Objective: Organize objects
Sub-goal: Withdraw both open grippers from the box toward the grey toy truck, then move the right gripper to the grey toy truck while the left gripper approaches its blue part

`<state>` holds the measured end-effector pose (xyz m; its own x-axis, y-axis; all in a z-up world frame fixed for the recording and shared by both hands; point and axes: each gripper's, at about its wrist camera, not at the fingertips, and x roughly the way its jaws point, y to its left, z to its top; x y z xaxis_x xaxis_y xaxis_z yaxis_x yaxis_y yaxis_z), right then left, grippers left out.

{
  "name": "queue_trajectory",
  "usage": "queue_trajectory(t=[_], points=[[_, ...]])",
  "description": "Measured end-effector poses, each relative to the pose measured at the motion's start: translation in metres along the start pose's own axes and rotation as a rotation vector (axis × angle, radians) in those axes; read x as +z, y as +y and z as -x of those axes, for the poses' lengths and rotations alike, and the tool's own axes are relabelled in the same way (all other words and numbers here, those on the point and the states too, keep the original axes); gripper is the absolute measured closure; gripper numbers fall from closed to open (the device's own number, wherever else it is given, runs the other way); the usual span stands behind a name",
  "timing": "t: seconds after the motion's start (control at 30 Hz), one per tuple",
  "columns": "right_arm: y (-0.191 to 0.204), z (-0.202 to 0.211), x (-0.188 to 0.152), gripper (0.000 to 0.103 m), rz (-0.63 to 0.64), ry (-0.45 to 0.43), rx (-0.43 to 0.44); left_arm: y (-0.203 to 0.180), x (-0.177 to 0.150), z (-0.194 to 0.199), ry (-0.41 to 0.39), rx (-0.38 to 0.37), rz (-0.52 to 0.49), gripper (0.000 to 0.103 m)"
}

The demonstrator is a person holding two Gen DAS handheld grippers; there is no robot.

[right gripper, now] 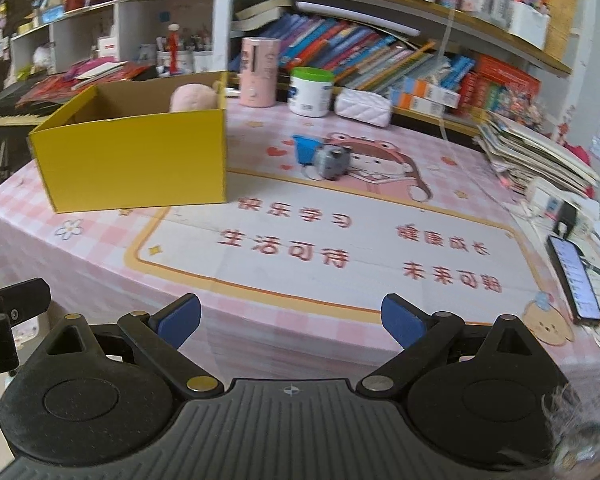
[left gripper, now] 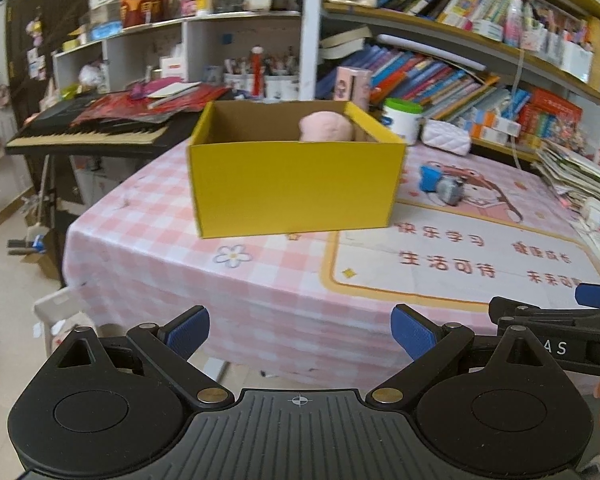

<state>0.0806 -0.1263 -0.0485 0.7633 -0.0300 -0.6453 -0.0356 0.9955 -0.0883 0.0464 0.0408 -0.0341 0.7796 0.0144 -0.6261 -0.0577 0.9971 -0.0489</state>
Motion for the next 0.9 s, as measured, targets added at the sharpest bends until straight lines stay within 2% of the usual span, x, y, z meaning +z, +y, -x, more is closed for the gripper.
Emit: queue_trajectory(t=[0.2,0.47,0.9], points=[[-0.020,0.000,-0.003,0.005,-0.050,0.004,-0.050,-0.019,0.004,-0.005,-0.005,-0.057,-0.049,0.004],[-0.041,-0.004,-0.004,0.005,-0.089,0.006,-0.091,-0.036,0.012,-0.017,-0.002,-0.090,-0.081,0.004],[-0.068,-0.031,0.017,0.005,-0.085,0.023,-0.095,-0.063,0.031,-0.044,0.012,-0.090,-0.072,0.004]])
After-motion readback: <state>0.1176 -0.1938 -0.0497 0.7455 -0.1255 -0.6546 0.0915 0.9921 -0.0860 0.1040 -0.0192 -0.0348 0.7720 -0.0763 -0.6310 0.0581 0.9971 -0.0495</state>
